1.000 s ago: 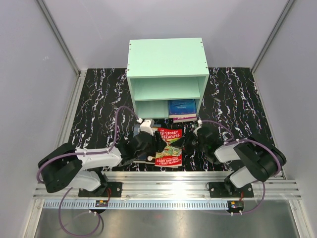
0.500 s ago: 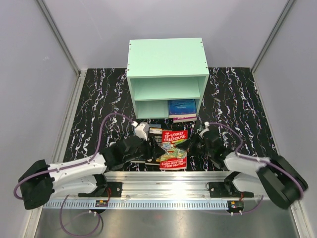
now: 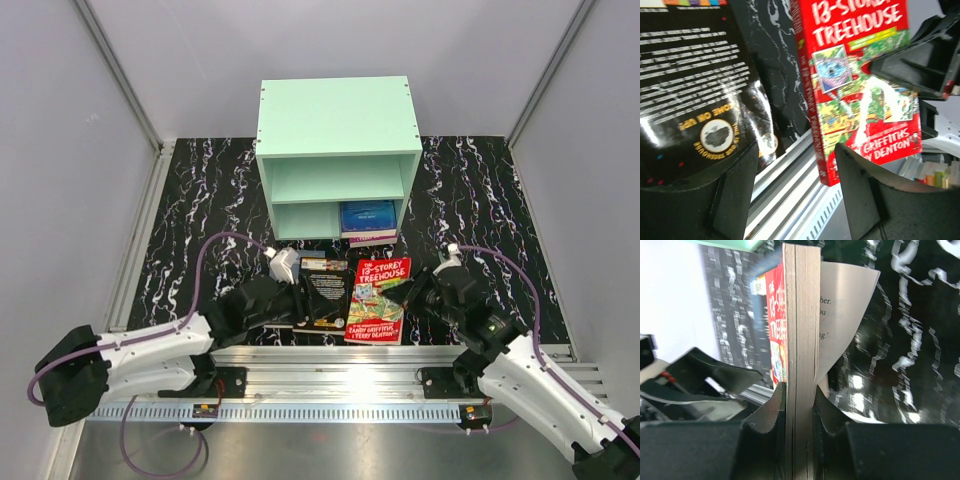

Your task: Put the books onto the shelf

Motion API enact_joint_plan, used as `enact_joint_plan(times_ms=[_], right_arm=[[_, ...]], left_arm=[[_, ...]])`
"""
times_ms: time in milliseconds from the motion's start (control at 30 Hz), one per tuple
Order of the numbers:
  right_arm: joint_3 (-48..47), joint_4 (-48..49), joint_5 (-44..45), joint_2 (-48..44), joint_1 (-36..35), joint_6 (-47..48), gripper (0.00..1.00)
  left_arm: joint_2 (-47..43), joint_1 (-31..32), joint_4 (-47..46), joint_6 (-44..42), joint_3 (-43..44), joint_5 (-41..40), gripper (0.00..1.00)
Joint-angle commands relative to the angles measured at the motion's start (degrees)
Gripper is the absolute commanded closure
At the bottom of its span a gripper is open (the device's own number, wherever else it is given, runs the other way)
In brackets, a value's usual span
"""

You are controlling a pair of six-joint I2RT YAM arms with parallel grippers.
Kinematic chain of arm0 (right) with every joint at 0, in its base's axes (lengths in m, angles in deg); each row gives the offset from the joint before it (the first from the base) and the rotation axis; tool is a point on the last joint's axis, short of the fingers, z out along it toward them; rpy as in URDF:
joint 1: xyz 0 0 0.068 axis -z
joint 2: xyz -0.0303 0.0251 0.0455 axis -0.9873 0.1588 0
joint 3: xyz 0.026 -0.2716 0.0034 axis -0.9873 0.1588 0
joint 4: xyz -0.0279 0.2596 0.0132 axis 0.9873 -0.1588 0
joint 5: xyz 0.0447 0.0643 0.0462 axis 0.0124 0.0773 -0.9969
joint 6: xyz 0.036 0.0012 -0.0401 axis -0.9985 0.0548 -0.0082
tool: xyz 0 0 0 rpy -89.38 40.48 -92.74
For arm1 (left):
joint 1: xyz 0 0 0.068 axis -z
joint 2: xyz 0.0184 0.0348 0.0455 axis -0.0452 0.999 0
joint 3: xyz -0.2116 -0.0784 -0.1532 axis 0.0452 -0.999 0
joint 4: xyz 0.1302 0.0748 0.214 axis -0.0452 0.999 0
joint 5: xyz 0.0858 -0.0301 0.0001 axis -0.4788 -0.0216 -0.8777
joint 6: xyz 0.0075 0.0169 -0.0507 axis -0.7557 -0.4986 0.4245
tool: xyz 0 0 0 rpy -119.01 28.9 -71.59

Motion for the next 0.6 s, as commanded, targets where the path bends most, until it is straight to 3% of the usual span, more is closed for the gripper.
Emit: enact_joint_plan(times_ms=[0, 100, 567], right_arm=[[-2.90, -1.69, 1.48, -1.07, -0.40, -0.68, 1.00], [-4.05, -2.13, 1.40, -1.07, -0.40, -0.68, 1.00], [-3.09, 5.07, -1.68, -2.65, -0.40, -3.93, 1.00]], left_arm=[[3.04, 0.20, -10.82, 3.32, 1.85, 4.22, 0.35], [5.59, 0.64, -16.54, 4.90, 1.76, 5.63, 0.36], [17.90, 5.47, -25.07, 7.46, 4.58, 6.69, 0.38]])
